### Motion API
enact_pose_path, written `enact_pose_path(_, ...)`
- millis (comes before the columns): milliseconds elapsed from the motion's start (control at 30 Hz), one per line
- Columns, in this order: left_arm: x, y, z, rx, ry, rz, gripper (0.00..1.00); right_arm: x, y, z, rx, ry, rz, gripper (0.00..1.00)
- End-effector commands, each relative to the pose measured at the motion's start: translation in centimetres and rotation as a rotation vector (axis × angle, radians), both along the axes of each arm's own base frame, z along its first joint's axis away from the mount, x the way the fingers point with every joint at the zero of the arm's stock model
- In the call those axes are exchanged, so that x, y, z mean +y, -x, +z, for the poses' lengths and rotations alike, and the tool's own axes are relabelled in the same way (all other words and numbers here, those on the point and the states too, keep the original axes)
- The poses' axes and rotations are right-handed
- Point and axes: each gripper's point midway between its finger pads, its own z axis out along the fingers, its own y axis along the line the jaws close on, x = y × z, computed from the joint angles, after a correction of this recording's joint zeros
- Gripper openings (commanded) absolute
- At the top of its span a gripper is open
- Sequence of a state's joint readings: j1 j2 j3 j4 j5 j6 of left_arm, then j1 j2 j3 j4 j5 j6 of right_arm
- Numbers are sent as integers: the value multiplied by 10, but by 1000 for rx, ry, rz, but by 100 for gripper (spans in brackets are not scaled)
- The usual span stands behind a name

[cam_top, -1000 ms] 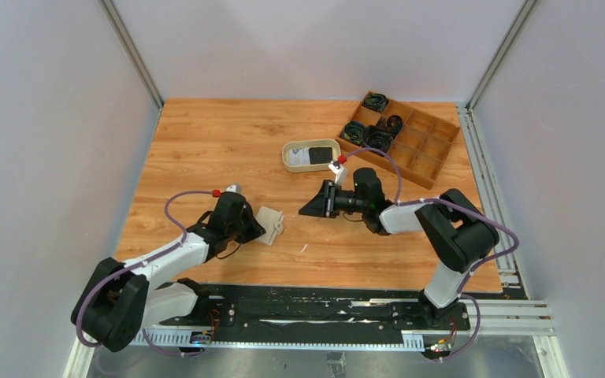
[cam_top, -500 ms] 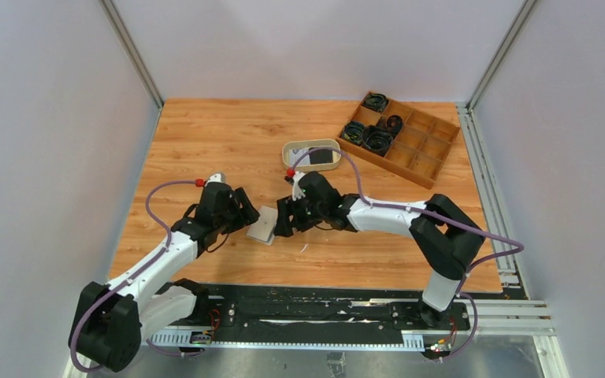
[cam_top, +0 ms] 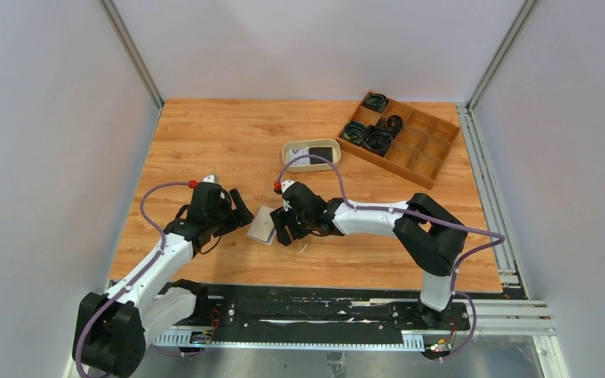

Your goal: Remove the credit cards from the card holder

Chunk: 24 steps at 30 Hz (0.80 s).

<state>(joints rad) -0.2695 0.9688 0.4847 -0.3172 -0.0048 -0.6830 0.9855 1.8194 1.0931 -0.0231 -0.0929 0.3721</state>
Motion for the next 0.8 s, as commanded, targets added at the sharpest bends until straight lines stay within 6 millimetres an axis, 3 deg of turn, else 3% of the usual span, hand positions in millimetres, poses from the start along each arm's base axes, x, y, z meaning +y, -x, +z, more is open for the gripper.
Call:
enact_pose_path(0,0,2,8,-11,3,-26,82,14,-3,-1,-41,-25,33,70)
enact_pose_path(433,0,5,11,-17,8,-33,83,24,-14,-17,-64,-30,25,64)
enact_pose_path(600,-1,3,13,-23,11,-39,83,28,-19,-17,-63,-61,27,55)
enact_pose_path(667,-2,3,13,-24,14,-47,83,30,-20,-17,-57,-77,36,47)
enact_pose_path(733,-4,2,13,-26,20,-58,83,31,-21,-16,-51,-93,45,28)
enact_pose_path(767,-5,2,12,-27,25,-65,83,31,-22,-16,-45,-97,47,14)
